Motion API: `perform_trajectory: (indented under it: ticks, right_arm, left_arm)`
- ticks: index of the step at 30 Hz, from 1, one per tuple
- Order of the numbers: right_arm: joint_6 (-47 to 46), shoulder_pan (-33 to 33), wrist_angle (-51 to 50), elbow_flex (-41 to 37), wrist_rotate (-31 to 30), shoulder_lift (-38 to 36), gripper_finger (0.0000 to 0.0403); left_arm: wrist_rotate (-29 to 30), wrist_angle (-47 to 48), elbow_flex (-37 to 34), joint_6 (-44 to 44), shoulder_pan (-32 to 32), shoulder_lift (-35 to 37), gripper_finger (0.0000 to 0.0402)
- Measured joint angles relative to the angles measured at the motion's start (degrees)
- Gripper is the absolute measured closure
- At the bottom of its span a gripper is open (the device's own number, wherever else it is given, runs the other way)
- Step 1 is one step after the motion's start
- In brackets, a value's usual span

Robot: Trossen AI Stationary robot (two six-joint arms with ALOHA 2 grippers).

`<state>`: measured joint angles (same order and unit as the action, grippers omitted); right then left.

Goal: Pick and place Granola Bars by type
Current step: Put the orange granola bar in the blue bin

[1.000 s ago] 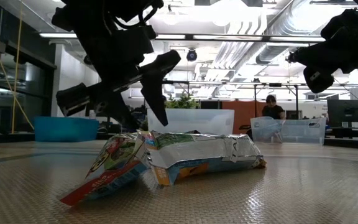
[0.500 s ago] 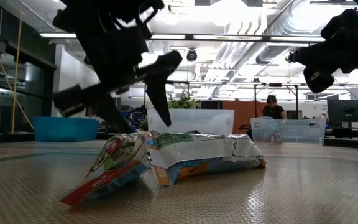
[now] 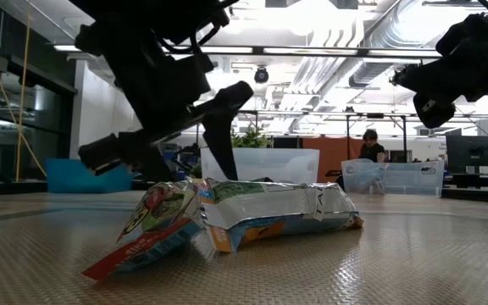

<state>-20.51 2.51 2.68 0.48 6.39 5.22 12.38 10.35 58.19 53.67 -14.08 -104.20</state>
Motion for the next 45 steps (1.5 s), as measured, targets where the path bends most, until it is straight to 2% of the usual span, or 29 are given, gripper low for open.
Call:
perform_trajectory:
  ticks: [6, 15, 32, 45]
  right_arm:
    - [0.0, 0.0, 0.1, 0.0, 0.0, 0.0, 0.0363]
    - [0.0, 0.0, 0.0, 0.0, 0.0, 0.1, 0.0367]
    - [0.0, 0.0, 0.0, 0.0, 0.0, 0.1, 0.0362]
    - [0.0, 0.0, 0.1, 0.0, 0.0, 0.1, 0.0362]
  left_arm:
    - [-1.7, 0.3, 0.0, -4.4, 3.3, 0.0, 0.0147]
    - [-11.6, 2.1, 0.0, -7.5, 6.0, 0.0, 0.0173]
    - [-13.0, 3.0, -0.1, -7.5, 5.9, 0.0, 0.0261]
    - [-13.2, 3.5, -0.1, -7.5, 5.8, -0.1, 0.0345]
